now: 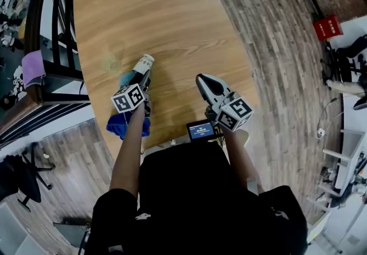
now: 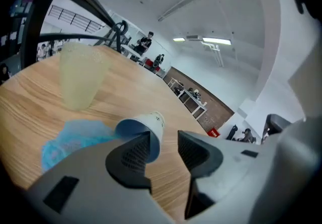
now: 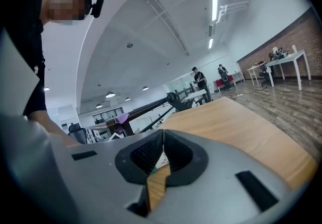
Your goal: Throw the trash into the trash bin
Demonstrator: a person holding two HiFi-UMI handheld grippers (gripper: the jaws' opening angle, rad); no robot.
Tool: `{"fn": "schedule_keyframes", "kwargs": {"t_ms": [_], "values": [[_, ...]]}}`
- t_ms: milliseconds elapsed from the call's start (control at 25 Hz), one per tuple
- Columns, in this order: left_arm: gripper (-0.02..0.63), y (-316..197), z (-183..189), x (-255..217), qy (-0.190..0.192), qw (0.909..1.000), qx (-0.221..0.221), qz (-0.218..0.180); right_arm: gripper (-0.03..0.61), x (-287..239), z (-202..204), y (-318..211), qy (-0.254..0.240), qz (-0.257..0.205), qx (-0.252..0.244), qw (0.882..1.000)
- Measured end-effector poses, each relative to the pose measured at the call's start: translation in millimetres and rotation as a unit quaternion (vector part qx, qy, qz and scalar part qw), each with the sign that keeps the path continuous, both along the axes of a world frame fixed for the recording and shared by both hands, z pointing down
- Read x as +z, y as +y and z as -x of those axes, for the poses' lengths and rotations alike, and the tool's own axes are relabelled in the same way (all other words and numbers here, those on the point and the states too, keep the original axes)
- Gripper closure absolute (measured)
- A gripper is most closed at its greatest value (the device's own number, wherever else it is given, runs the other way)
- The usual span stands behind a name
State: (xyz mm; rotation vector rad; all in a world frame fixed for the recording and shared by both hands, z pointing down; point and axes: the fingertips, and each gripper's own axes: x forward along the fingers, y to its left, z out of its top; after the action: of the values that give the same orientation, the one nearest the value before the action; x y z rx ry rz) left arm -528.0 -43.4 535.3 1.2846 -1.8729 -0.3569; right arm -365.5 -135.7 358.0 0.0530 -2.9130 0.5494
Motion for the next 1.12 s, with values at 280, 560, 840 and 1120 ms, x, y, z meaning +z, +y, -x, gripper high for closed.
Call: {"fn": "schedule_keyframes", "kwargs": {"t_ms": [280,560,840,1120], "values": [[0.595,1.5,-1.8,-4.5,0.001,1.0,0.006,0.004,0.58,5.1,-10.3,-4.0,0.003,0.002,0.007,1.0],[0.598,1.1,-6.1,-18.6,-0.011,0.9998,0.011,-0.008,0.58,1.7,-10.7,-3.0,-0.001,0.002,0.005,1.0],[0.598,3.1,-29.8,-22.5,-0.022,0.9987,0.044,-0.01,0.58,-6.1,-24.3,1.7,-0.008,-0.005,0.028,1.0],[0.598,-18.3,-73.7,-20.4,-0.02,0.9917,0.125,-0.025,0.58,-3.8,-71.2,13.3,-0.009,0.0,0.101,0.995]]}}
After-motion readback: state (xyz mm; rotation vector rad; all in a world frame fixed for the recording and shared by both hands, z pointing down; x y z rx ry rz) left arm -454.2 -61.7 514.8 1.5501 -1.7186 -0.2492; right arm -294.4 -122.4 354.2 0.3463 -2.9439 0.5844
